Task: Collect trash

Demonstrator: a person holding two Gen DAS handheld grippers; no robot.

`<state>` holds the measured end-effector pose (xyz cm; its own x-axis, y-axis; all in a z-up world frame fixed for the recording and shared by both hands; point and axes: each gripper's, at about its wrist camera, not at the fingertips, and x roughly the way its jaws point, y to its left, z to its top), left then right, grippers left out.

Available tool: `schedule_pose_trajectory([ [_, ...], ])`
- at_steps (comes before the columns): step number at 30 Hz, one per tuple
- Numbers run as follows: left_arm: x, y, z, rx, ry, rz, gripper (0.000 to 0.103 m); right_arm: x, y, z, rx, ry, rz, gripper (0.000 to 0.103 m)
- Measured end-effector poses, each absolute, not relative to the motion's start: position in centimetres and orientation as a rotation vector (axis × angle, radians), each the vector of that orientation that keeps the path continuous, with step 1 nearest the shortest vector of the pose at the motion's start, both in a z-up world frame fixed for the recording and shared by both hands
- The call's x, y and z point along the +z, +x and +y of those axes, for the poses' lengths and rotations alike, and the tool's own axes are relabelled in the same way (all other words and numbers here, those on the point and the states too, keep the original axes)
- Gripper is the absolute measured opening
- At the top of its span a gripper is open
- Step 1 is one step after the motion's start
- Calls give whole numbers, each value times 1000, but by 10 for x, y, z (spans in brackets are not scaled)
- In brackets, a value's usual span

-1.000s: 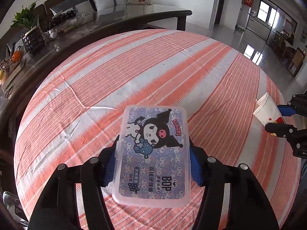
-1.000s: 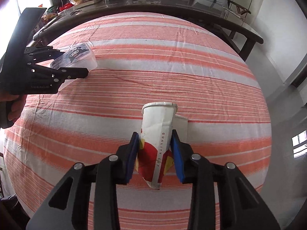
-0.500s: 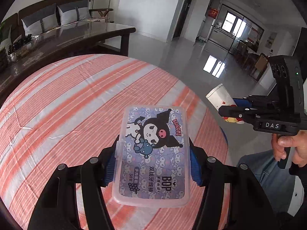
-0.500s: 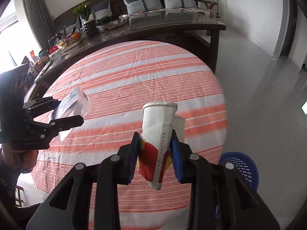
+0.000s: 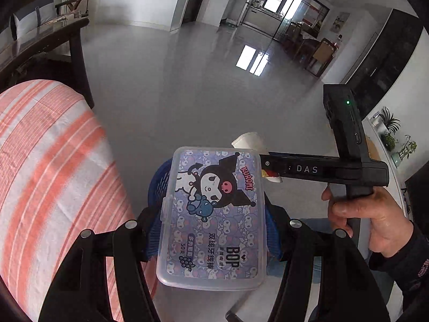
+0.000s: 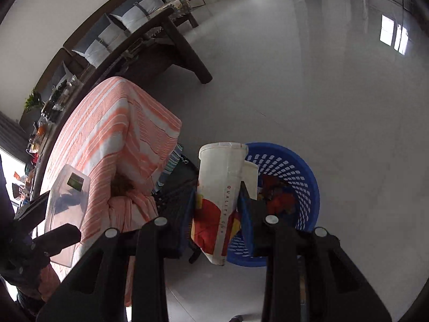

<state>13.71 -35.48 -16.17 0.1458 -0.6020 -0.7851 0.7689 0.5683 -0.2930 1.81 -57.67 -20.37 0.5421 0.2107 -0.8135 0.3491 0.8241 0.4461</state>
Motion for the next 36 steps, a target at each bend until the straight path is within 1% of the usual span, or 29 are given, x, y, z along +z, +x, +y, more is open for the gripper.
schedule_pose_trajectory([
  [4, -192, 144, -385, -973, 227, 1072, 61, -238, 19, -605, -121, 762, 1012, 31],
  [6, -199, 146, -399, -950, 266, 1083, 62, -254, 23, -616, -139, 822, 1010, 32],
  [8, -199, 148, -409, -971, 257, 1065, 62, -269, 23, -625, -167, 875, 999, 42],
  [9, -200, 150, -414, -961, 268, 1059, 70, -276, 22, -629, -187, 897, 990, 45],
  [10, -202, 152, -419, -939, 282, 1056, 80, -281, 23, -633, -200, 918, 982, 53],
  [12, -204, 155, -425, -925, 277, 1053, 84, -286, 19, -640, -238, 936, 976, 55],
  [13, -204, 157, -425, -926, 270, 1056, 84, -284, 16, -642, -262, 938, 968, 59],
  [14, -202, 159, -423, -925, 265, 1055, 85, -281, 11, -645, -281, 944, 955, 63],
  [15, -200, 160, -423, -925, 260, 1045, 85, -278, 6, -650, -298, 947, 940, 66],
  [16, -196, 158, -420, -924, 255, 1028, 85, -271, 1, -652, -318, 941, 924, 73],
  [17, -191, 153, -419, -920, 251, 1006, 85, -263, -4, -653, -335, 922, 906, 77],
  [18, -185, 149, -416, -918, 247, 982, 86, -256, -8, -654, -348, 894, 891, 78],
  [19, -177, 144, -414, -916, 242, 956, 88, -249, -12, -654, -362, 863, 883, 81],
  [20, -169, 138, -409, -914, 233, 923, 90, -240, -16, -652, -372, 839, 876, 87],
  [22, -150, 120, -396, -896, 215, 839, 96, -225, -26, -648, -376, 813, 857, 90],
  [23, -141, 109, -390, -885, 212, 795, 98, -216, -31, -644, -374, 798, 848, 94],
  [25, -124, 87, -376, -856, 231, 717, 98, -195, -44, -631, -364, 745, 815, 98],
  [29, -101, 52, -362, -770, 314, 646, 98, -149, -74, -587, -353, 547, 749, 98],
  [31, -94, 40, -356, -706, 334, 609, 98, -123, -96, -559, -381, 398, 668, 98],
  [33, -89, 23, -351, -656, 366, 560, 98, -103, -119, -536, -370, 330, 563, 98],
  [34, -88, 19, -351, -664, 381, 551, 98, -99, -127, -530, -356, 323, 548, 98],
  [36, -86, 13, -349, -703, 368, 575, 98, -104, -128, -527, -346, 328, 637, 98],
])
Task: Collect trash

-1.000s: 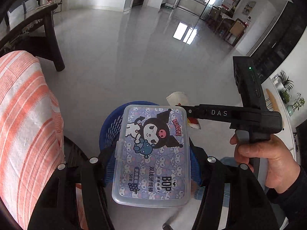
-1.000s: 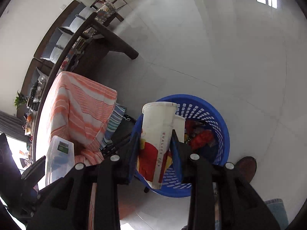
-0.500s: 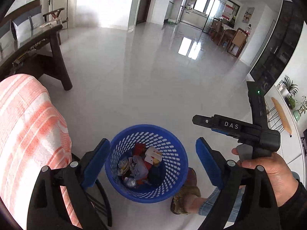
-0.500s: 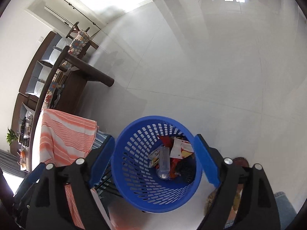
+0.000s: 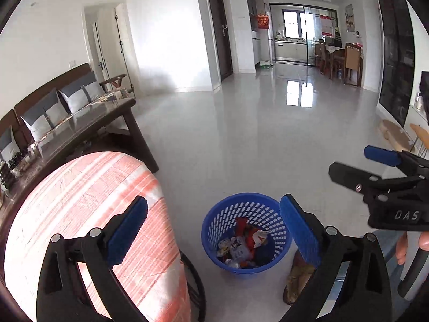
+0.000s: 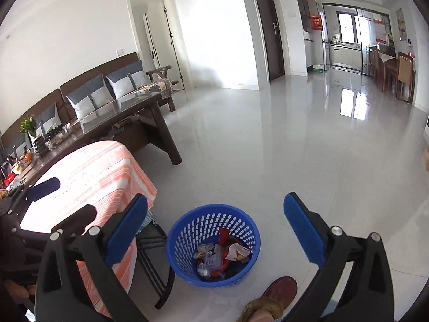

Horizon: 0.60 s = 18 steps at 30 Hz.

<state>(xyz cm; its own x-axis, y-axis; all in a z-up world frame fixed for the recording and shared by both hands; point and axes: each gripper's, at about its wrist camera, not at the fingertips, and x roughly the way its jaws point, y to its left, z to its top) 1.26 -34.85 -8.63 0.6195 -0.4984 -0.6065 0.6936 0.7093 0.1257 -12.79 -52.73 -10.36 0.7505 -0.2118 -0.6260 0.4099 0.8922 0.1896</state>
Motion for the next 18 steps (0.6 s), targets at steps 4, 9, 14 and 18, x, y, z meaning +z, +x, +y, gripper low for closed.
schedule_pose_trajectory([
  [4, -86, 8, -341, -712, 340, 639, 98, -110, -137, -525, -395, 303, 698, 98],
  [9, -91, 16, -333, -704, 310, 765, 98, -111, -148, -516, -398, 332, 786, 98],
  [14, -97, 15, -332, -680, 341, 788, 98, -112, -153, -500, -389, 314, 843, 98],
  [18, -99, 15, -332, -677, 351, 801, 98, -112, -149, -490, -367, 310, 867, 98],
])
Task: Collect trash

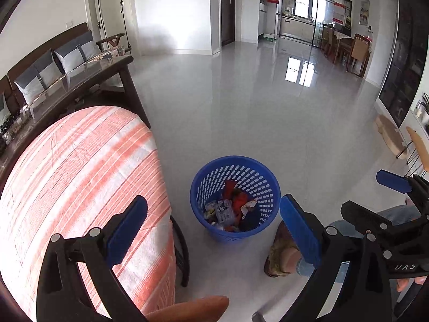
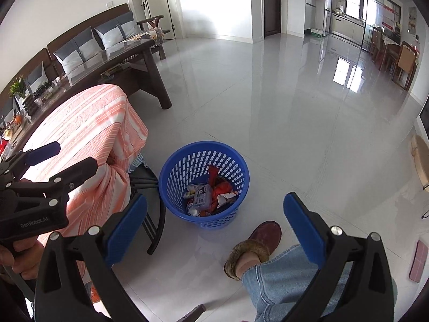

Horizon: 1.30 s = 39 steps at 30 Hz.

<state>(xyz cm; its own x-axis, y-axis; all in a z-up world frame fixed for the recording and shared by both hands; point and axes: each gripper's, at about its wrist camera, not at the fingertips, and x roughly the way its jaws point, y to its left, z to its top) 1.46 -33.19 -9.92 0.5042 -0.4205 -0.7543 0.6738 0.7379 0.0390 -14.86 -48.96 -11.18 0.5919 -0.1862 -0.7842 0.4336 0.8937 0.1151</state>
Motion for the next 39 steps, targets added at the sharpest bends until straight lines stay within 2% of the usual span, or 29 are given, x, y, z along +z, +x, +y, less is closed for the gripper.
schedule_pose_trajectory([
  [39, -104, 17, -333, -654, 363, 823, 98, -110, -145, -472, -358, 300, 890, 98],
])
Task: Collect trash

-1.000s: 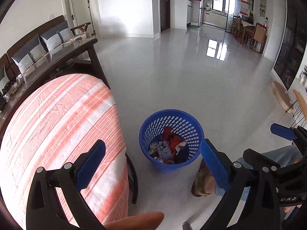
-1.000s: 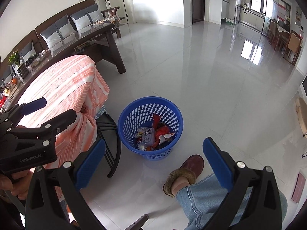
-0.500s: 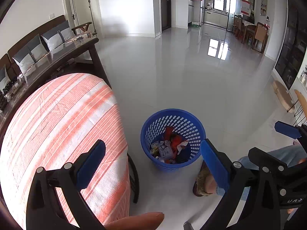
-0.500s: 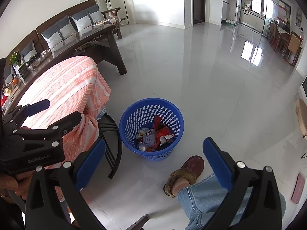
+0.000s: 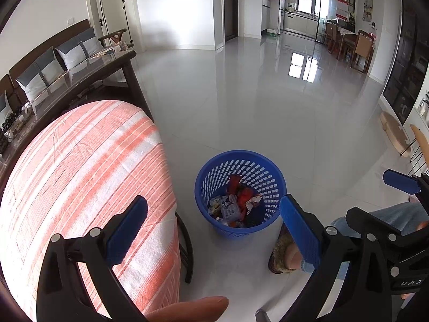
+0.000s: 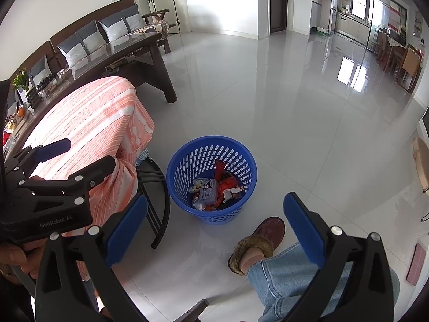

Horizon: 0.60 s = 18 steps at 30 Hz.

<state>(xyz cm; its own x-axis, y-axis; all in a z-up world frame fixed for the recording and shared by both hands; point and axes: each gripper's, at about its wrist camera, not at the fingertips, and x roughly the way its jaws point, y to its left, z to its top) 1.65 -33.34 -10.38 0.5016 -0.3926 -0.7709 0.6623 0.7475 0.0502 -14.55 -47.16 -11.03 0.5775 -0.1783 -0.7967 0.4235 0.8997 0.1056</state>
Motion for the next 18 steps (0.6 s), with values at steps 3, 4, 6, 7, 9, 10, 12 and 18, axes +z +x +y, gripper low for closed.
schedule_pose_trajectory([
  [3, -104, 16, -334, -659, 364, 825, 98, -110, -146, -471, -359, 300, 889, 98],
  [4, -105, 16, -334, -660, 365, 824, 98, -110, -146, -472, -359, 299, 889, 98],
  [6, -105, 16, -334, -661, 366, 824, 98, -110, -146, -472, -360, 301, 889, 98],
  [7, -105, 16, -334, -662, 366, 825, 98, -110, -146, -472, -360, 301, 890, 98],
  [9, -105, 16, -334, -662, 366, 826, 98, -110, -146, -471, -361, 301, 890, 98],
  [10, -105, 16, -334, -662, 366, 825, 98, -110, -146, -472, -361, 302, 890, 98],
  [12, -105, 16, -334, -662, 366, 826, 98, -110, -145, -472, -361, 302, 891, 98],
  [18, -105, 16, -335, -663, 367, 826, 98, -111, -145, -472, -360, 303, 892, 98],
])
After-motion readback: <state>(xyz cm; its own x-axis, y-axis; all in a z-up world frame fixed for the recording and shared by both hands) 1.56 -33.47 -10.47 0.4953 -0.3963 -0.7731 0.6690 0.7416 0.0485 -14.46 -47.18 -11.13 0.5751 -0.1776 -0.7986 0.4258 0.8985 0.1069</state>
